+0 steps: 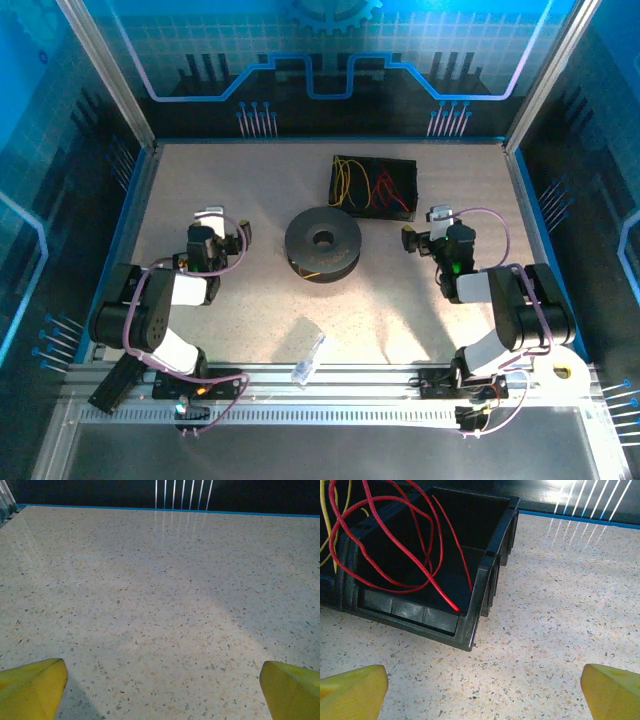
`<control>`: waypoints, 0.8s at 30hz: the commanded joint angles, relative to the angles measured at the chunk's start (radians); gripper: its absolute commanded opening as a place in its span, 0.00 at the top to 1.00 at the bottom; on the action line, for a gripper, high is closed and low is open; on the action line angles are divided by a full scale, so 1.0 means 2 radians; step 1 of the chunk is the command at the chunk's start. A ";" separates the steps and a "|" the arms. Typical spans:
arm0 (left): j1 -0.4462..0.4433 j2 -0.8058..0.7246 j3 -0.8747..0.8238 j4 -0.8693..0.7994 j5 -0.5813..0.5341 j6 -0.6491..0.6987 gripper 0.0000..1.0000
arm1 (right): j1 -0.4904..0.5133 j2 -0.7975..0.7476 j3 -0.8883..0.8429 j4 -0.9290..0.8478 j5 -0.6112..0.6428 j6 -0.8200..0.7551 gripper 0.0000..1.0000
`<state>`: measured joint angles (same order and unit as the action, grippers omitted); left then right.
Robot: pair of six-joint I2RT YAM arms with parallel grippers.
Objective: Wrap the cables
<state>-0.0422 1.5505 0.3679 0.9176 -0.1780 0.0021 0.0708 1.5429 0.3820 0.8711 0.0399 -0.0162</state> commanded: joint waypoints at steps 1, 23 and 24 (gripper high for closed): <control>0.004 0.001 0.006 0.003 0.010 0.003 0.01 | -0.008 -0.003 0.011 0.001 -0.008 0.001 0.00; 0.005 0.000 0.007 0.002 0.013 0.002 0.01 | -0.010 -0.003 0.011 0.000 -0.011 0.002 0.00; 0.006 0.000 0.006 0.002 0.016 0.002 0.01 | -0.010 -0.003 0.011 0.000 -0.011 0.003 0.00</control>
<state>-0.0418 1.5505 0.3679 0.9176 -0.1761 0.0021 0.0696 1.5429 0.3866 0.8677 0.0364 -0.0162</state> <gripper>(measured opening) 0.995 0.999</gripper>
